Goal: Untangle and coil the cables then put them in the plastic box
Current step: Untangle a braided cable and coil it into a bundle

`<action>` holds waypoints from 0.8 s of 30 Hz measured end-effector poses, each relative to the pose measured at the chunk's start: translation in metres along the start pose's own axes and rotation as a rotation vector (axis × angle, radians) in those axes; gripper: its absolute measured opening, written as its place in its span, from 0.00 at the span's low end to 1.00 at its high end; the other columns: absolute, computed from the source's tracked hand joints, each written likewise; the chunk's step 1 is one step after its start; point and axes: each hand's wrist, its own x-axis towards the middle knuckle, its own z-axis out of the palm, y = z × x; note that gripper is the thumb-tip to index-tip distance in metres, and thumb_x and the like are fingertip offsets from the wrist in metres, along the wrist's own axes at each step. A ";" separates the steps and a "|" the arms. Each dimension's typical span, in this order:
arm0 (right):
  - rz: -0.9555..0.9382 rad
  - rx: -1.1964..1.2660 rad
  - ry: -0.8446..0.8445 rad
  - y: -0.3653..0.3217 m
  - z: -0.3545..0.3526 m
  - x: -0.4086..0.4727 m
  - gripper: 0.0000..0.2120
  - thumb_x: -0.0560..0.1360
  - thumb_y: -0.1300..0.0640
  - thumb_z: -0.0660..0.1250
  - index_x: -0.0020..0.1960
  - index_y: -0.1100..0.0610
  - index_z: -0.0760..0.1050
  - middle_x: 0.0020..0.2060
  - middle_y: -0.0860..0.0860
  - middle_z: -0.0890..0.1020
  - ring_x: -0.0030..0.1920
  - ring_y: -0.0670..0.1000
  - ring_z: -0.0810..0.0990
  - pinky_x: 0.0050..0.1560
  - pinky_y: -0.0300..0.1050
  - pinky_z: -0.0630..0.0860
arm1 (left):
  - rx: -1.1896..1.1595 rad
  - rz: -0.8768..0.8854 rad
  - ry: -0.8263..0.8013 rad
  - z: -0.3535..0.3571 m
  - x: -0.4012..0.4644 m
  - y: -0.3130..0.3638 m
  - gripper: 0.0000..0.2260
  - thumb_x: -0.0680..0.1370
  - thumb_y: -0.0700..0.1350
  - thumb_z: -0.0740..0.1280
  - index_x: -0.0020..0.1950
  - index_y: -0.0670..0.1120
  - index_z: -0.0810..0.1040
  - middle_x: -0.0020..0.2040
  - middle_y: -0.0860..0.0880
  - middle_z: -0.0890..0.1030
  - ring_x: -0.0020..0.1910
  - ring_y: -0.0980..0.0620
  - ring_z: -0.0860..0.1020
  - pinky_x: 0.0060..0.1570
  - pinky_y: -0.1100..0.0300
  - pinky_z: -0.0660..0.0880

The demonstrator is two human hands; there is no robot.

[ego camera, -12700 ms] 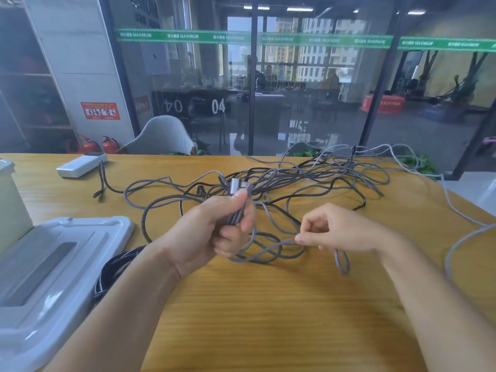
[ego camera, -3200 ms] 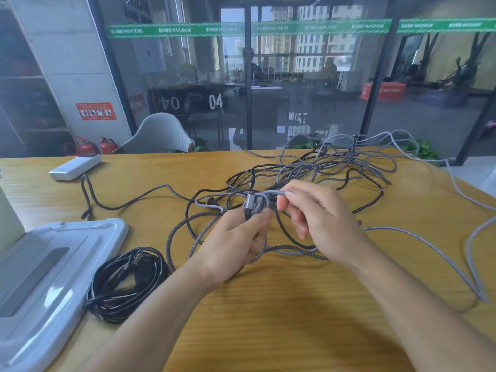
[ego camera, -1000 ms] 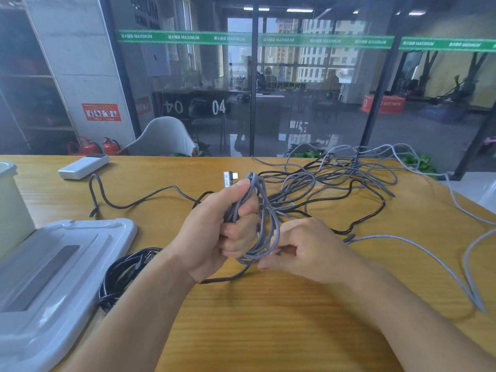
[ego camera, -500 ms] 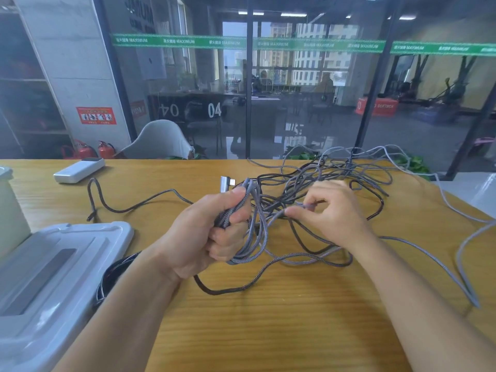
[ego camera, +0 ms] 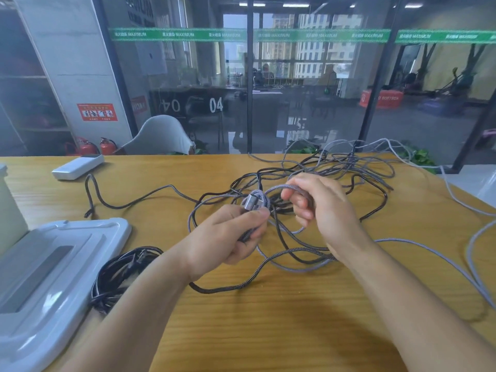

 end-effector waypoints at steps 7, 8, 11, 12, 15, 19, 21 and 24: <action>-0.065 -0.103 -0.011 0.000 0.003 -0.003 0.15 0.88 0.58 0.57 0.49 0.61 0.79 0.32 0.51 0.69 0.32 0.49 0.68 0.36 0.44 0.76 | 0.076 -0.032 -0.045 0.003 0.003 -0.004 0.24 0.83 0.56 0.59 0.39 0.37 0.62 0.28 0.46 0.59 0.30 0.46 0.54 0.28 0.59 0.54; -0.085 -0.132 -0.020 0.000 0.002 -0.004 0.15 0.88 0.58 0.57 0.49 0.60 0.80 0.32 0.51 0.69 0.32 0.49 0.70 0.37 0.45 0.78 | 0.079 -0.035 -0.056 0.003 0.002 -0.004 0.24 0.83 0.56 0.59 0.39 0.37 0.62 0.28 0.47 0.59 0.30 0.46 0.54 0.28 0.58 0.54; -0.191 -0.286 -0.099 -0.001 0.003 -0.010 0.14 0.88 0.56 0.58 0.54 0.56 0.82 0.31 0.48 0.71 0.33 0.50 0.75 0.39 0.50 0.81 | 0.089 -0.043 -0.034 0.004 0.003 -0.005 0.25 0.83 0.56 0.59 0.39 0.36 0.63 0.29 0.46 0.59 0.29 0.48 0.54 0.27 0.61 0.55; -0.232 -0.346 -0.131 -0.001 0.003 -0.012 0.13 0.88 0.56 0.58 0.57 0.55 0.82 0.32 0.45 0.73 0.33 0.49 0.77 0.40 0.52 0.81 | 0.087 -0.041 -0.010 0.004 0.003 -0.005 0.25 0.83 0.56 0.59 0.39 0.35 0.63 0.29 0.45 0.58 0.28 0.48 0.54 0.27 0.62 0.55; -0.302 -0.487 -0.187 0.001 0.004 -0.014 0.17 0.86 0.57 0.57 0.68 0.52 0.80 0.41 0.43 0.77 0.41 0.52 0.81 0.45 0.54 0.81 | 0.064 -0.013 0.061 0.006 0.005 -0.008 0.24 0.84 0.56 0.58 0.38 0.37 0.63 0.31 0.42 0.58 0.29 0.47 0.54 0.26 0.63 0.55; -0.394 -0.523 -0.166 0.005 0.007 -0.014 0.18 0.86 0.59 0.59 0.73 0.55 0.77 0.50 0.46 0.74 0.47 0.51 0.78 0.49 0.53 0.80 | 0.027 0.008 0.120 0.010 0.005 -0.009 0.24 0.88 0.52 0.58 0.39 0.37 0.63 0.30 0.44 0.58 0.30 0.46 0.54 0.28 0.61 0.55; -0.438 -0.524 -0.150 0.005 0.011 -0.016 0.18 0.86 0.60 0.60 0.75 0.55 0.75 0.50 0.46 0.73 0.46 0.46 0.76 0.49 0.40 0.76 | 0.010 0.022 0.147 0.010 0.005 -0.008 0.23 0.88 0.50 0.56 0.38 0.37 0.63 0.30 0.45 0.58 0.31 0.46 0.54 0.29 0.58 0.54; -0.429 -0.532 -0.146 0.005 0.017 -0.019 0.20 0.86 0.61 0.60 0.77 0.55 0.72 0.51 0.45 0.74 0.47 0.41 0.76 0.49 0.31 0.69 | -0.027 0.046 0.180 0.011 0.005 -0.009 0.26 0.87 0.55 0.57 0.38 0.35 0.62 0.30 0.45 0.58 0.32 0.46 0.54 0.30 0.57 0.53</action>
